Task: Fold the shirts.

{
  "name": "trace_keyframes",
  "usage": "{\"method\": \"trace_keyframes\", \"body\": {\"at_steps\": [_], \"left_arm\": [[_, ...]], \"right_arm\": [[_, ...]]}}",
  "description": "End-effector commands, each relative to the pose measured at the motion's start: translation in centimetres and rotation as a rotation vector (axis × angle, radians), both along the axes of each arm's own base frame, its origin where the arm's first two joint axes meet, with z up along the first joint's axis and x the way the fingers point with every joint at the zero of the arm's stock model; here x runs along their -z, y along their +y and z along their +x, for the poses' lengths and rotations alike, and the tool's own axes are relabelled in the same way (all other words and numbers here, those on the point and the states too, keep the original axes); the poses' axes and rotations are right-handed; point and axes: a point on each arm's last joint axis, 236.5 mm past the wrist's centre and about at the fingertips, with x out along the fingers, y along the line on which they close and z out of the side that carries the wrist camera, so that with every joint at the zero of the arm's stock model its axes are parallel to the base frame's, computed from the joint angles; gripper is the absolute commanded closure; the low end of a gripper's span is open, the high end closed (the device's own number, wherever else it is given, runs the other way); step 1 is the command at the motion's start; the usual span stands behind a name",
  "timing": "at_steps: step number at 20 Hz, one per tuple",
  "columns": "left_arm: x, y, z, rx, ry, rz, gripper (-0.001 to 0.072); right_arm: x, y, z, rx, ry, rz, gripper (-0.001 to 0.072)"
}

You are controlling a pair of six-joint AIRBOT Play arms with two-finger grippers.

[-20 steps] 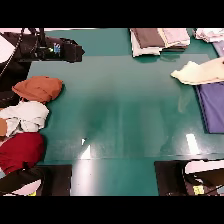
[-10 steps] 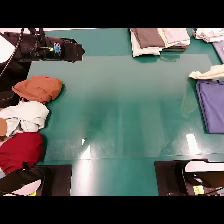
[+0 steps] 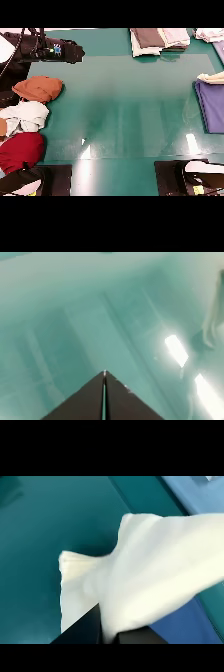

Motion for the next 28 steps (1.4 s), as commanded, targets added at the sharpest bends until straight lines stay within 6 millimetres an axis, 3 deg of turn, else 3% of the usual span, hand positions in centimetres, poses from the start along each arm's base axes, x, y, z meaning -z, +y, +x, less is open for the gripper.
{"method": "trace_keyframes", "body": {"at_steps": [1,6,9,10,12,13,15,17,19,22,25,28], "left_arm": [[0.3,0.0,-0.2,0.010,0.008,0.017,0.0684],[0.6,0.1,-0.3,0.025,0.002,0.040,0.0684],[0.6,0.1,-0.3,0.024,0.000,0.043,0.0684],[0.6,0.2,-0.3,0.023,-0.001,0.044,0.0684],[0.5,0.2,-0.3,0.023,-0.003,0.044,0.0683],[0.5,0.2,-0.3,0.023,-0.002,0.044,0.0683],[0.5,0.1,-0.3,0.023,-0.002,0.043,0.0683],[0.5,0.1,-0.3,0.023,-0.002,0.042,0.0683],[0.5,0.1,-0.3,0.023,-0.001,0.042,0.0683],[0.4,0.1,-0.2,0.020,-0.008,0.038,0.0683],[0.9,0.2,-0.5,0.028,0.014,0.050,0.0683],[0.2,0.1,-0.1,0.018,-0.015,0.033,0.0683]], "right_arm": [[1.6,-0.2,-2.7,0.037,0.126,0.010,0.0693],[5.3,0.0,-6.2,0.081,0.244,0.060,0.0693],[7.7,-0.7,-10.3,0.147,0.330,0.076,0.0675],[8.3,-0.9,-11.5,0.168,0.346,0.090,0.0566],[9.5,-1.2,-13.8,0.215,0.367,0.123,0.0138],[9.9,-1.4,-14.8,0.236,0.372,0.135,0.0071],[9.2,-1.1,-15.0,0.246,0.333,0.145,0.0072],[6.8,0.5,-12.3,0.199,0.188,0.156,0.0082],[3.5,4.3,-8.1,0.076,0.033,0.156,0.0083],[-0.8,13.1,-2.7,-0.159,-0.114,0.146,0.0083],[-2.4,23.7,-0.1,-0.437,-0.138,0.129,0.0086],[-2.1,33.5,0.4,-0.686,-0.117,0.143,0.0089]]}}
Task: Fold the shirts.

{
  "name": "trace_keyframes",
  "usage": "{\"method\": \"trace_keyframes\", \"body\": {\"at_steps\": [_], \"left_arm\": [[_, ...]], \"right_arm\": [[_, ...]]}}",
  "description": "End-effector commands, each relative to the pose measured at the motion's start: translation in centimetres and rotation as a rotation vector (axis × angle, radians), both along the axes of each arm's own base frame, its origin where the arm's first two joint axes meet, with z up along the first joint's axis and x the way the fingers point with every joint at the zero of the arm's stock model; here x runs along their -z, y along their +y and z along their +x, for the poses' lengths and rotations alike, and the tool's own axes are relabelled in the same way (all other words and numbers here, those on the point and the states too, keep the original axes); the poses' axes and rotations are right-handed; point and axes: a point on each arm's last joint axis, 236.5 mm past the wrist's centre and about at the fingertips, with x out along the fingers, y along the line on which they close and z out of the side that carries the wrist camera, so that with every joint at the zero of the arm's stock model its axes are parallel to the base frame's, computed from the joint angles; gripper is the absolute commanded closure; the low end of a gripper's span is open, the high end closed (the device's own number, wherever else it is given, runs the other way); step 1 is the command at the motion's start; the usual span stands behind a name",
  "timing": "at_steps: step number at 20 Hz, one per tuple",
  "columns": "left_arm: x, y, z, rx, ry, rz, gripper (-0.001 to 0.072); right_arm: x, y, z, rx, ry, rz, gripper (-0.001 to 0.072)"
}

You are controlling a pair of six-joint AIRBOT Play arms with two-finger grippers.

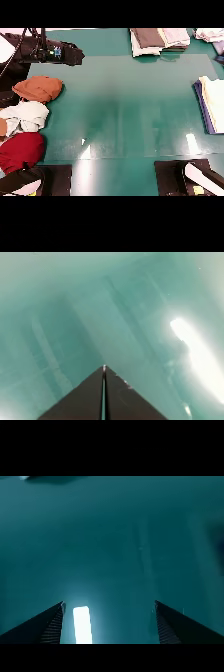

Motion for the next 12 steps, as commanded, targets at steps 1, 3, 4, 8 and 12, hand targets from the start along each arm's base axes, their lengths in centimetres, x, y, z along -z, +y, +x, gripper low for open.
{"method": "trace_keyframes", "body": {"at_steps": [1,3,4,8,12], "left_arm": [[-0.6,-0.1,0.4,-0.008,-0.025,-0.016,0.0683],[-1.0,-0.1,0.7,-0.013,-0.042,-0.025,0.0683],[-1.2,-0.1,0.8,-0.016,-0.051,-0.031,0.0683],[-1.4,-0.2,0.9,-0.018,-0.058,-0.035,0.0683],[-1.4,-0.2,1.0,-0.019,-0.061,-0.037,0.0683]], "right_arm": [[-0.5,11.5,0.0,-0.287,-0.026,0.016,0.0111],[0.2,16.5,-0.8,-0.416,-0.006,0.019,0.0478],[0.6,18.7,-1.3,-0.476,-0.001,0.015,0.0628],[1.4,24.0,-2.5,-0.612,0.004,0.013,0.0693],[1.8,25.1,-3.0,-0.642,0.018,0.016,0.0693]]}}
